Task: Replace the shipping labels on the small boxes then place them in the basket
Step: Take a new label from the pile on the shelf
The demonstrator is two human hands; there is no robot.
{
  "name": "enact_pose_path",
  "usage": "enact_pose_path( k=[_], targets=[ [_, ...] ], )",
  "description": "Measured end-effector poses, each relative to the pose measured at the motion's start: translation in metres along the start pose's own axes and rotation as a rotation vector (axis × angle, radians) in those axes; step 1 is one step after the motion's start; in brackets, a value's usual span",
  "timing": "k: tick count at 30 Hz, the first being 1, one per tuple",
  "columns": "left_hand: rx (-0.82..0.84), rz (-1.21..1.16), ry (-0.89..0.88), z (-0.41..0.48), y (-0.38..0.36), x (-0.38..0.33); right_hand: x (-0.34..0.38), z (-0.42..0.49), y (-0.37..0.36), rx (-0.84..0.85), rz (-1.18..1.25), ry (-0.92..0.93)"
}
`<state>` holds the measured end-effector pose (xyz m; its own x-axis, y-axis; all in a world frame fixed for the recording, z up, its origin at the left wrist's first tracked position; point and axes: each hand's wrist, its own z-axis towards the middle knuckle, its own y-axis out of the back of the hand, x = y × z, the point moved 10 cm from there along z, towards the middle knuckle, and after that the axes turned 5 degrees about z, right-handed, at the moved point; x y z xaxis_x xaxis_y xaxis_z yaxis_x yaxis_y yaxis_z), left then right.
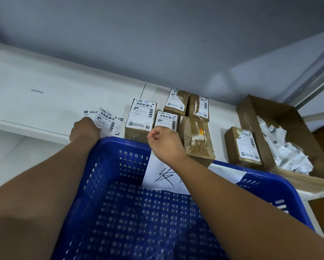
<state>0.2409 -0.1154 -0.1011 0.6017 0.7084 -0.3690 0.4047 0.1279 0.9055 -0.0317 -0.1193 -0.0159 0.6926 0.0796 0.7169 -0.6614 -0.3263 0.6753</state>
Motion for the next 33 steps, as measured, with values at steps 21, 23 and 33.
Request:
enact_pose_path(
  k=[21,23,33],
  targets=[
    [0.271,-1.186,-0.261,-0.232,0.080,-0.136,-0.015,-0.113,0.096,-0.145,0.907,-0.152],
    [0.314,-1.111,-0.354,-0.265,0.079,-0.149,-0.021,-0.136,0.111,-0.147,0.979,-0.117],
    [0.693,-0.816,-0.469,-0.364,0.040,-0.141,-0.072,-0.204,0.159,-0.260,0.849,-0.129]
  ],
)
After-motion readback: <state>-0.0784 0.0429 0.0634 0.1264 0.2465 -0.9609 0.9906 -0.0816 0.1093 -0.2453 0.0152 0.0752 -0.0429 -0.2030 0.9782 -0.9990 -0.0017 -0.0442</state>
